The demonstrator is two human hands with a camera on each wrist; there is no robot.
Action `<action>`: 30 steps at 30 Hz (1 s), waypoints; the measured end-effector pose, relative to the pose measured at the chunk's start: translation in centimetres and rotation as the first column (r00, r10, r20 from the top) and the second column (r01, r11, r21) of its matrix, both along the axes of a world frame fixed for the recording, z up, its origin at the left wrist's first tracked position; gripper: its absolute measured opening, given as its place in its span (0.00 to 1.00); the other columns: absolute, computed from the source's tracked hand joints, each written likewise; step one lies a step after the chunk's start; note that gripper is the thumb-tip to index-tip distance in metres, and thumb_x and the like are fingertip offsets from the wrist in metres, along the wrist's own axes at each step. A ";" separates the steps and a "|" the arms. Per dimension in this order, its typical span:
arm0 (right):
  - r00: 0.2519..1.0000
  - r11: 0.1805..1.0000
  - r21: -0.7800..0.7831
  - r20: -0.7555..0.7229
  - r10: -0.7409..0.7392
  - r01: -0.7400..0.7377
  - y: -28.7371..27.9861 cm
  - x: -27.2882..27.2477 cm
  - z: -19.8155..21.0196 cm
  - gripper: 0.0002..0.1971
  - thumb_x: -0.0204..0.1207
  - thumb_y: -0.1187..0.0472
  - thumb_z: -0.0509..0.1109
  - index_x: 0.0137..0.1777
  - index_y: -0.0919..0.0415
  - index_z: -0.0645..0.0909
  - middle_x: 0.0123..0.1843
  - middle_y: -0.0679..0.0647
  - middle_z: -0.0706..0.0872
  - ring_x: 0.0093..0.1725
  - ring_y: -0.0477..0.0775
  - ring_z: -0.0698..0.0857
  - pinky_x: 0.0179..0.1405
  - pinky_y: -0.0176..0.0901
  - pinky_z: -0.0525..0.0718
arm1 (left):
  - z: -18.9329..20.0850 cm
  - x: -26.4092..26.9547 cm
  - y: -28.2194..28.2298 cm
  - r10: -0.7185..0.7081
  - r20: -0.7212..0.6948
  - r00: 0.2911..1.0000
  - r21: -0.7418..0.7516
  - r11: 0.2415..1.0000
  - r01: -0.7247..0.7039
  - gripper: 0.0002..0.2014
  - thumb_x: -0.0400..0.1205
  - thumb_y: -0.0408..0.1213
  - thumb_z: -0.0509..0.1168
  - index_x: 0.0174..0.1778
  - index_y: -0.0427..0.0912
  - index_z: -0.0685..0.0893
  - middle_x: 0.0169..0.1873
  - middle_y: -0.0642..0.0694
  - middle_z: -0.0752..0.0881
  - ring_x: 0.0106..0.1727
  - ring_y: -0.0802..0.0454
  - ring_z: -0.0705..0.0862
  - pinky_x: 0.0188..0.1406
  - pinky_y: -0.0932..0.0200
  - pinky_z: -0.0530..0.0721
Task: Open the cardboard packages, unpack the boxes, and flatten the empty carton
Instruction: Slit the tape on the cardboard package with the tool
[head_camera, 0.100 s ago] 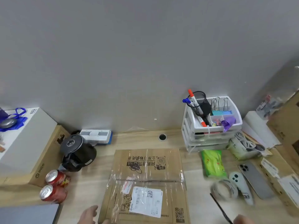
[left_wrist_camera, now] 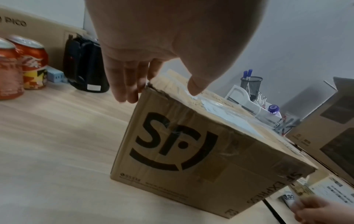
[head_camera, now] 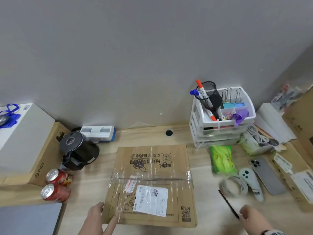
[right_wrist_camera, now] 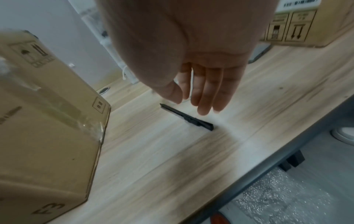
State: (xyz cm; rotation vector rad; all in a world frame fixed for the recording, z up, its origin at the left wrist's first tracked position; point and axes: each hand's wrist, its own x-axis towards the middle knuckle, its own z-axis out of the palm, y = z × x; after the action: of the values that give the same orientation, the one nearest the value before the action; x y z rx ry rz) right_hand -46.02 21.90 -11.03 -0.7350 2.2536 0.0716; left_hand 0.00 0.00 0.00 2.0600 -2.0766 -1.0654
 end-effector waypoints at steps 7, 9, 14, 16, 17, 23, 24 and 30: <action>0.994 0.999 -0.030 -0.107 0.028 -0.031 -1.7 0.1 -3.2 0.07 0.72 0.64 0.67 0.49 0.56 0.79 0.51 0.58 0.87 0.50 0.60 0.87 0.48 0.44 0.81 | 0.2 -0.3 0.8 -0.068 0.137 0.988 -0.043 0.996 0.075 0.41 0.74 0.44 0.80 0.78 0.30 0.69 0.65 0.39 0.80 0.64 0.41 0.82 0.62 0.46 0.82; 0.989 0.997 -0.037 -0.129 0.067 -0.073 -2.0 0.7 -3.5 0.07 0.74 0.66 0.66 0.49 0.55 0.77 0.48 0.55 0.84 0.43 0.57 0.80 0.42 0.41 0.75 | -0.1 -0.2 0.9 -0.050 0.091 0.995 -0.046 0.997 0.055 0.41 0.74 0.47 0.79 0.78 0.34 0.68 0.63 0.43 0.80 0.62 0.45 0.83 0.61 0.45 0.84; 0.996 0.989 -0.138 -0.080 0.043 -0.054 -2.3 1.5 -3.9 0.09 0.74 0.66 0.65 0.45 0.51 0.71 0.43 0.52 0.78 0.39 0.56 0.76 0.40 0.45 0.72 | 0.7 -1.1 1.4 -0.020 0.015 1.000 -0.042 0.999 0.021 0.39 0.73 0.49 0.80 0.74 0.39 0.69 0.57 0.50 0.84 0.56 0.54 0.86 0.56 0.54 0.84; 0.998 0.981 -0.181 -0.026 0.060 -0.063 -2.2 1.8 -4.0 0.09 0.75 0.66 0.64 0.47 0.49 0.72 0.44 0.51 0.77 0.42 0.57 0.79 0.42 0.46 0.74 | 0.9 -1.4 1.5 -0.034 0.012 0.999 -0.039 0.999 0.034 0.41 0.72 0.51 0.80 0.75 0.40 0.67 0.58 0.51 0.83 0.57 0.54 0.86 0.53 0.55 0.84; 0.997 0.974 -0.210 -0.009 0.080 -0.080 -2.2 2.1 -3.7 0.09 0.76 0.66 0.64 0.48 0.49 0.72 0.44 0.51 0.77 0.43 0.57 0.79 0.44 0.47 0.73 | 1.0 -1.7 1.5 -0.041 -0.003 0.999 -0.043 0.998 0.041 0.43 0.72 0.52 0.81 0.75 0.41 0.66 0.58 0.51 0.83 0.56 0.56 0.86 0.50 0.56 0.84; 0.995 0.890 -0.449 0.016 0.095 -0.078 -2.9 2.3 0.8 0.10 0.79 0.69 0.67 0.40 0.54 0.75 0.38 0.51 0.81 0.38 0.54 0.79 0.37 0.46 0.72 | 1.0 -1.8 1.0 -0.074 -0.086 0.994 -0.038 0.997 0.071 0.47 0.66 0.64 0.76 0.75 0.46 0.64 0.60 0.51 0.82 0.58 0.55 0.86 0.58 0.53 0.86; 0.994 0.871 -0.483 0.012 0.111 -0.091 -3.2 2.3 2.1 0.10 0.80 0.68 0.67 0.40 0.55 0.75 0.36 0.50 0.82 0.36 0.51 0.79 0.34 0.45 0.72 | 1.1 -1.7 1.0 -0.079 -0.100 0.992 -0.046 0.996 0.075 0.47 0.66 0.65 0.74 0.75 0.47 0.64 0.61 0.52 0.81 0.60 0.55 0.84 0.62 0.52 0.85; 0.953 0.771 -0.568 -0.088 0.289 -0.287 -7.9 2.8 10.6 0.13 0.82 0.53 0.64 0.35 0.47 0.71 0.26 0.50 0.80 0.33 0.48 0.80 0.32 0.41 0.75 | 1.2 -2.5 0.7 -0.116 -0.136 0.984 -0.083 0.991 0.106 0.43 0.72 0.52 0.77 0.77 0.41 0.63 0.63 0.54 0.69 0.66 0.57 0.72 0.66 0.66 0.71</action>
State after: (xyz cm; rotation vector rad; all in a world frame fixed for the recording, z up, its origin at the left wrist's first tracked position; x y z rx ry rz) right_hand -43.22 14.02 -0.40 -1.4009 2.1416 -0.4933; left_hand -2.54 0.73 1.16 1.7986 -2.1483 -1.0936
